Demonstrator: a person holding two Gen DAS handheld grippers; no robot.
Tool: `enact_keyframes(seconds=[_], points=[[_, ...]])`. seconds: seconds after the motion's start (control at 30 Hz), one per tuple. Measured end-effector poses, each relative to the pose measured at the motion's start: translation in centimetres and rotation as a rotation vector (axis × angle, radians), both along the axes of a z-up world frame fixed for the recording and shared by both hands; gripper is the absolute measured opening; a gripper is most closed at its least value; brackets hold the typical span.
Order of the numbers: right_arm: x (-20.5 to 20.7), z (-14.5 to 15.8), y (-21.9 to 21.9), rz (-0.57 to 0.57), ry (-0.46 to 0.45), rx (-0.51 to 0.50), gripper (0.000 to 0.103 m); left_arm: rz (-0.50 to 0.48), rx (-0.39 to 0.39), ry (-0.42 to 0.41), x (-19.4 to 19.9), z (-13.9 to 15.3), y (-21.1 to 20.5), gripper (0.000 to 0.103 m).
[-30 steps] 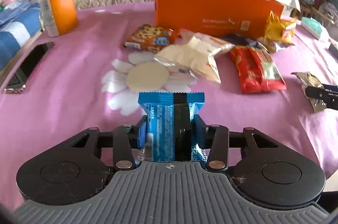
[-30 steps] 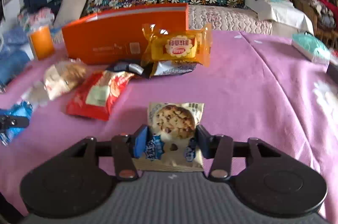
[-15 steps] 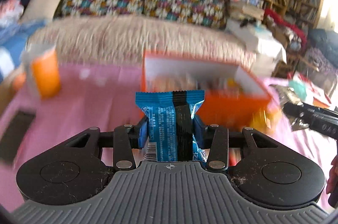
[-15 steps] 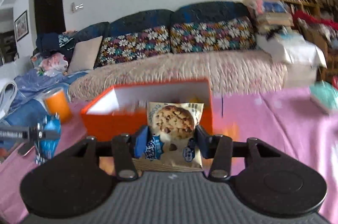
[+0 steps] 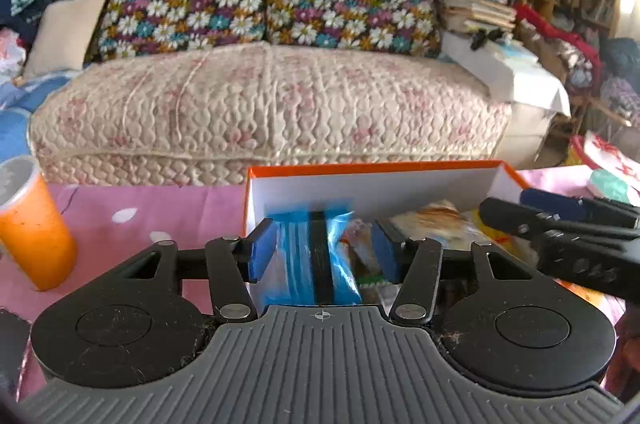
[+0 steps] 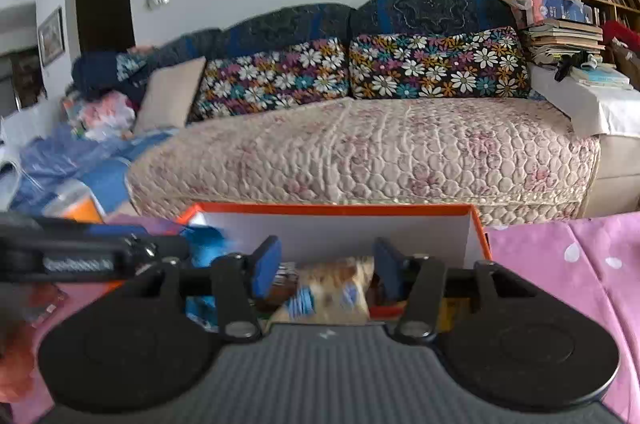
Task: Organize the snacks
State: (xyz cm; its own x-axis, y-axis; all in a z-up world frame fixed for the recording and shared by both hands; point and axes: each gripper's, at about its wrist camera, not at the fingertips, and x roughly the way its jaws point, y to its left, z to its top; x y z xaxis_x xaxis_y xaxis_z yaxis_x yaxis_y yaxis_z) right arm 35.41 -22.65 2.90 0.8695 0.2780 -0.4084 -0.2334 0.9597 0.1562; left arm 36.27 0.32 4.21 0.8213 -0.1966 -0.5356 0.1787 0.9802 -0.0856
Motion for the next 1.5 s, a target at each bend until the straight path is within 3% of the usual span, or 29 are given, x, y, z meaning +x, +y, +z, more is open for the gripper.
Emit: enact_keyframes(seconds=[0.13,0.2,0.47,0.53,0.63,0.8,0.97,1.0,1.07,1.1,1.13,1.33,1.5], points=[[-5.3,0.8,-1.1,-0.01,-0.042,-0.011,0.08,-0.004,0.019,-0.067,-6.2,0.1,1.5,0.062],[-8.9,0.3,-2.1,-0.03,-0.031,0.011,0.093,-0.008,0.035,-0.054,-9.2,-0.7,2.0,0.062],[-17.6,-6.3,-4.5,-0.1,0.181,0.093,0.093,-0.008,0.121,0.122,-17.7,-7.5,1.9,0.063],[-17.8,-7.1,-4.3,-0.088,0.228,0.11,0.093,-0.007,0.131,0.135,-18.0,-8.3,1.5,0.063],[-17.7,-7.0,-2.8,-0.048,0.203,0.048,0.093,0.006,0.143,0.109,-16.5,-7.9,0.9,0.065],[-16.5,-7.7,-0.6,0.003,0.23,0.016,0.093,-0.043,0.158,0.083,-12.0,-7.5,-0.5,0.066],[-15.5,-8.7,2.7,0.048,0.246,-0.054,0.093,-0.102,0.16,0.083,-10.2,-8.6,-1.1,0.066],[-15.1,-8.9,3.3,0.052,0.25,-0.068,0.093,-0.117,0.148,0.08,-10.1,-8.7,-1.0,0.065],[-14.6,-9.3,3.9,0.043,0.249,-0.092,0.093,-0.163,0.119,0.088,-10.0,-8.7,-0.6,0.048],[-14.3,-9.5,4.3,0.033,0.246,-0.1,0.092,-0.191,0.091,0.101,-10.0,-8.5,-0.3,0.033],[-14.0,-9.6,4.5,0.029,0.243,-0.101,0.091,-0.209,0.066,0.113,-10.0,-8.5,0.0,0.025],[-13.6,-10.1,5.0,0.011,0.22,-0.147,0.074,-0.247,0.034,0.137,-12.0,-8.4,1.8,0.022],[-15.3,-9.8,3.4,0.022,0.221,-0.17,0.07,-0.237,-0.012,0.177,-14.5,-8.3,3.6,0.022]])
